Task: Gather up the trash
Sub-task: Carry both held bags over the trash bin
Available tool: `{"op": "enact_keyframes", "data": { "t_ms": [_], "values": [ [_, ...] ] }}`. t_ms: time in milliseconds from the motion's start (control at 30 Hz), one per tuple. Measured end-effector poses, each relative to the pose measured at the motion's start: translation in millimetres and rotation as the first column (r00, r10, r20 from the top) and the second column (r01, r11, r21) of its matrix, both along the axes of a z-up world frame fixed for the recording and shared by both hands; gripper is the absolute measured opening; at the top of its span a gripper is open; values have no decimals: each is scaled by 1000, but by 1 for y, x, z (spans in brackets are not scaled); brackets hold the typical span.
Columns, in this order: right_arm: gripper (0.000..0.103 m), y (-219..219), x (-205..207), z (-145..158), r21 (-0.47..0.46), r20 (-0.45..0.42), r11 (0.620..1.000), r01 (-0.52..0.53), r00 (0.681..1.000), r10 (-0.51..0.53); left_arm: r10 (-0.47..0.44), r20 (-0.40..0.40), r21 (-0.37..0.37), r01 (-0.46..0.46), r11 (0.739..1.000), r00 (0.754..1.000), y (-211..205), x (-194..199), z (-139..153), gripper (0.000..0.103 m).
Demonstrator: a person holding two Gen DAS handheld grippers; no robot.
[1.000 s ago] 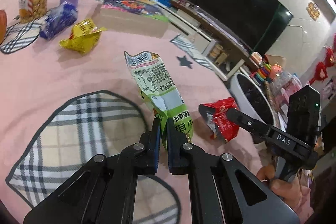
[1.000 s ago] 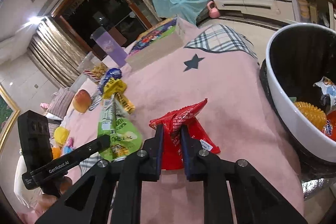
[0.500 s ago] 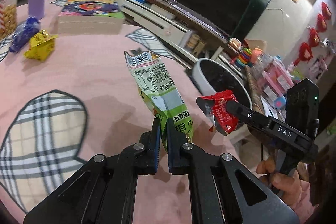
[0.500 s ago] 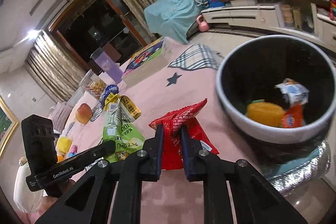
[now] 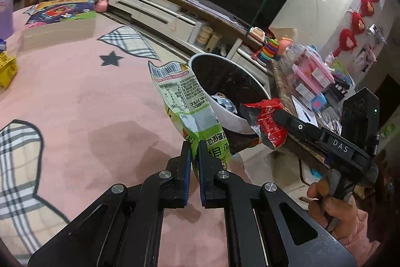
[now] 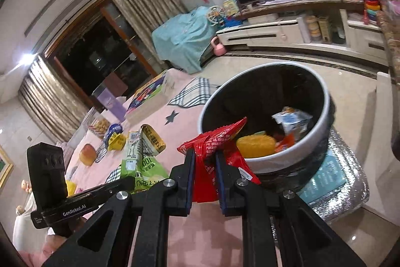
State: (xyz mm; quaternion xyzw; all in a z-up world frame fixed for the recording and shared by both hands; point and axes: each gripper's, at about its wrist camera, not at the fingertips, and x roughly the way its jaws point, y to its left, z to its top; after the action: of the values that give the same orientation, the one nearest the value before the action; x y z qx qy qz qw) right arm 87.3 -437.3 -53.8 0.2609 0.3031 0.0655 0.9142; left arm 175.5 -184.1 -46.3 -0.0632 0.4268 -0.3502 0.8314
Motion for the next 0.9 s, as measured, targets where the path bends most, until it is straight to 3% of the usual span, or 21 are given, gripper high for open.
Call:
{"op": "enact_keyframes", "data": {
  "t_ms": [900],
  "values": [
    [15, -51, 20, 1, -19, 7, 995, 93, 996, -93, -111, 13, 2, 111, 994, 994, -83, 31, 19, 5]
  ]
}}
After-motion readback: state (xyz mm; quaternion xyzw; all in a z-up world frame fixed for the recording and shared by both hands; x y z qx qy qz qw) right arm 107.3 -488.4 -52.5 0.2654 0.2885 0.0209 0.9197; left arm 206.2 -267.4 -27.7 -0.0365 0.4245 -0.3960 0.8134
